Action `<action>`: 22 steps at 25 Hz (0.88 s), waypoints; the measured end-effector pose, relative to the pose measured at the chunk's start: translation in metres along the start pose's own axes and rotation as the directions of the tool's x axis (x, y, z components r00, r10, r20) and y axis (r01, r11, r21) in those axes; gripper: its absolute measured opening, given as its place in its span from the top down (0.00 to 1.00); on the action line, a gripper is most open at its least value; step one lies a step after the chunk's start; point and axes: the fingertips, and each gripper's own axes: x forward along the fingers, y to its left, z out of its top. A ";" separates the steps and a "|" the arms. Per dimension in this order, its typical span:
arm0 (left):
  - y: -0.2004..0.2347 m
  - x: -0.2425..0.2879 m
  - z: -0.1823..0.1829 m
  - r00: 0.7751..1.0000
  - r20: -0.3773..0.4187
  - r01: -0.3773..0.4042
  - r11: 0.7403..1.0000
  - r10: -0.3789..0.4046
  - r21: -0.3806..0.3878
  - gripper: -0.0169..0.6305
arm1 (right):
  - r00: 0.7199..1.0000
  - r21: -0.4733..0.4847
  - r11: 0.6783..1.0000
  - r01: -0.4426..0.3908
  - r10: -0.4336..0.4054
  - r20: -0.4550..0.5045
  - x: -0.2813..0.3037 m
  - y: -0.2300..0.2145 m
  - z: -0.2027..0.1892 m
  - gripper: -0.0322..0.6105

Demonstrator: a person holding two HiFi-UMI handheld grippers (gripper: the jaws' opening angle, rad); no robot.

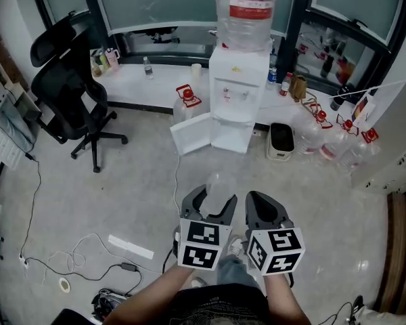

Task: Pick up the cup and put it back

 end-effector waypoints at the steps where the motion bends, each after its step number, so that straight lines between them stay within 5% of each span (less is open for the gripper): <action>1: 0.002 0.011 0.005 1.000 -0.002 -0.004 1.000 0.004 -0.001 0.57 | 1.000 0.001 1.000 -0.004 0.004 -0.002 0.008 -0.008 0.004 0.92; 22: 0.012 0.170 0.059 0.996 -0.058 -0.073 0.997 0.072 -0.014 0.57 | 0.995 0.049 0.994 -0.092 0.095 -0.043 0.126 -0.132 0.046 0.92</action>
